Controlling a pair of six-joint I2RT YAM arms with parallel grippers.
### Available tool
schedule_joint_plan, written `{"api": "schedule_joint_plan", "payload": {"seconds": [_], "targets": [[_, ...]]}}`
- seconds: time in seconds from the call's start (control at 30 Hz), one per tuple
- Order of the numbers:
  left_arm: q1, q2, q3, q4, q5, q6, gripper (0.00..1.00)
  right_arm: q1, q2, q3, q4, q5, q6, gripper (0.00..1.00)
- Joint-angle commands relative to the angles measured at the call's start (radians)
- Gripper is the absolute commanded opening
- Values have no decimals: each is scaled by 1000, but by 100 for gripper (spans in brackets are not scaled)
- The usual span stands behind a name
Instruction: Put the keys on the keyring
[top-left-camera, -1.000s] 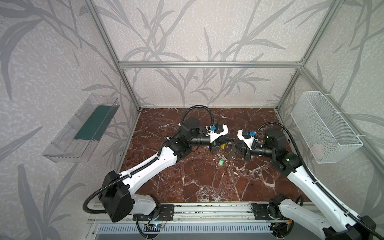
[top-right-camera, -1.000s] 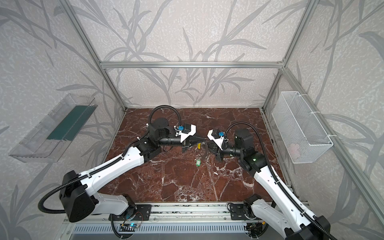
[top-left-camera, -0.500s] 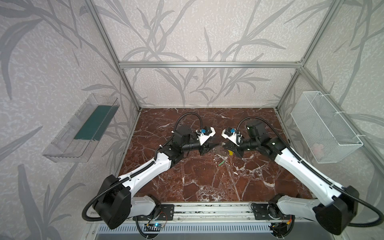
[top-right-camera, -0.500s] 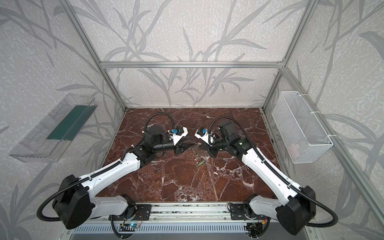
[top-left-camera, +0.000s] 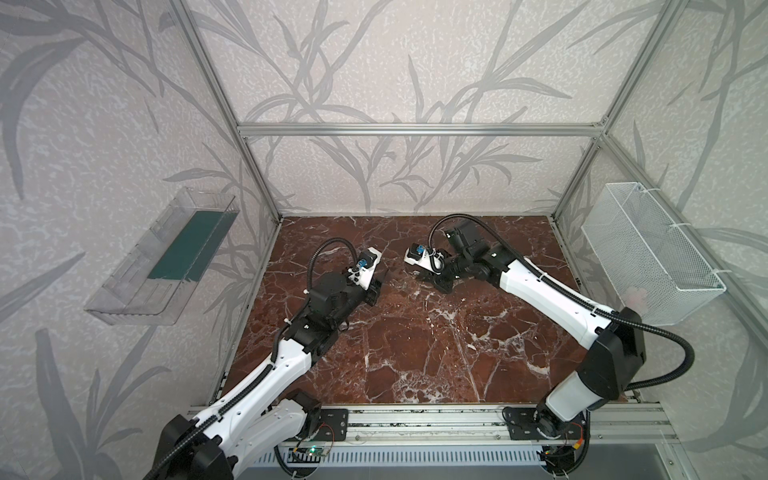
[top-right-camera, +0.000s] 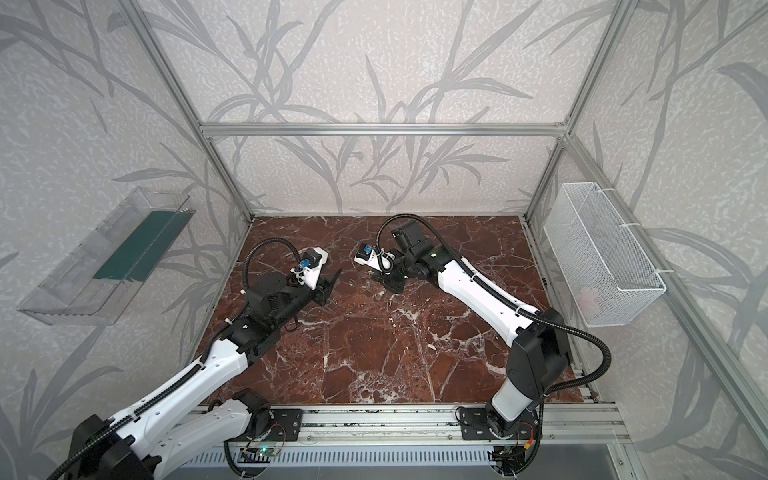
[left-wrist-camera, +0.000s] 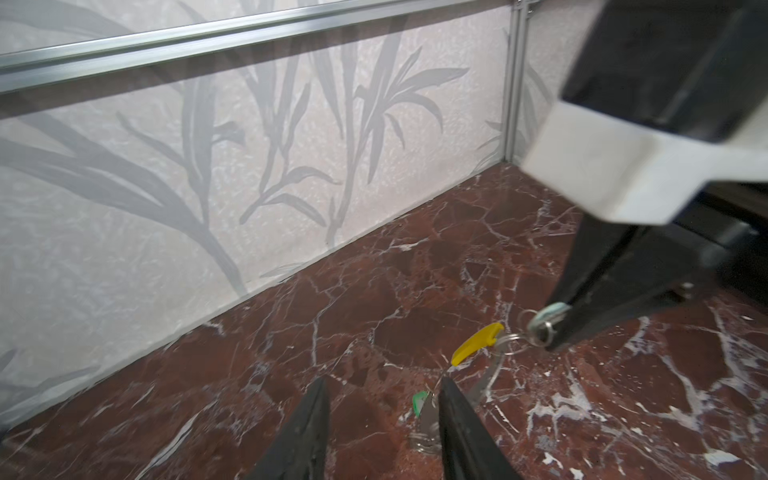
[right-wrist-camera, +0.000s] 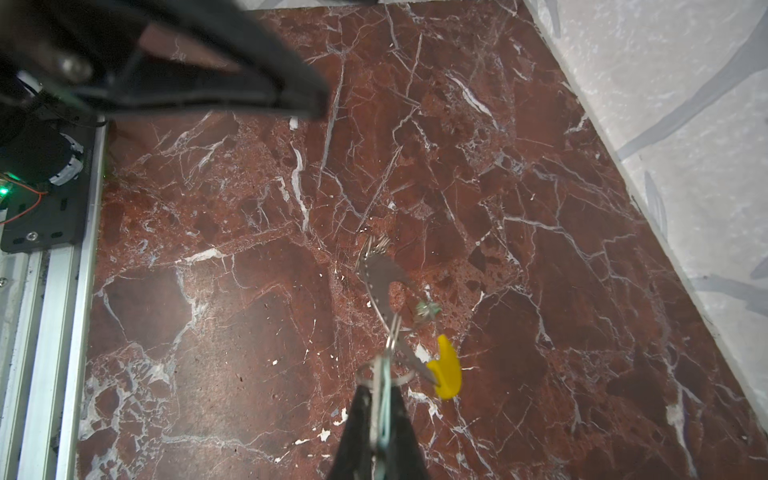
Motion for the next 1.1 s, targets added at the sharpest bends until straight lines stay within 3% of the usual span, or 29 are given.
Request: {"api": "schedule_joint_plan", "payload": {"seconds": [0.0, 0.13, 0.37, 0.4, 0.47, 0.5, 0.53, 0.57, 0.63, 0.67, 0.77, 0.83, 0.9, 1.0, 1.07], "targets": [[6, -40, -38, -25, -128, -37, 45, 7, -43, -145, 7, -23, -29, 0], [14, -40, -62, -32, -157, -53, 45, 7, -80, -290, 6, 19, -55, 0], [28, -16, -67, -49, -168, -63, 46, 7, -38, -371, -163, 132, -113, 0], [33, -17, -71, -54, -172, -72, 46, 6, -25, -385, -165, 155, -113, 7], [44, -21, -86, -51, -202, -93, 52, -6, -13, -398, -153, 170, -75, 30], [50, -27, -96, -48, -221, -97, 63, -17, -23, -409, -133, 164, -52, 53], [54, -33, -104, -50, -244, -100, 71, -28, -40, -424, -111, 149, -35, 69], [64, -41, -113, -51, -271, -105, 78, -44, -74, -449, -65, 147, -11, 100], [91, -57, -127, -65, -299, -107, 95, -86, -152, -500, 4, 144, 26, 99], [111, -65, -137, -64, -318, -115, 99, -121, -197, -530, 48, 149, 58, 99], [189, -77, -170, -53, -349, -141, 99, -239, -322, -623, 203, 149, 147, 99], [252, -75, -204, -11, -373, -157, 99, -306, -397, -723, 406, 180, 217, 99], [327, -61, -250, 68, -384, -186, 99, -376, -443, -870, 724, 253, 333, 99], [432, 18, -310, 199, -358, -196, 99, -490, -381, -1029, 1141, 266, 473, 99], [490, 87, -326, 271, -322, -205, 99, -518, -294, -1057, 1279, 249, 482, 99]]}}
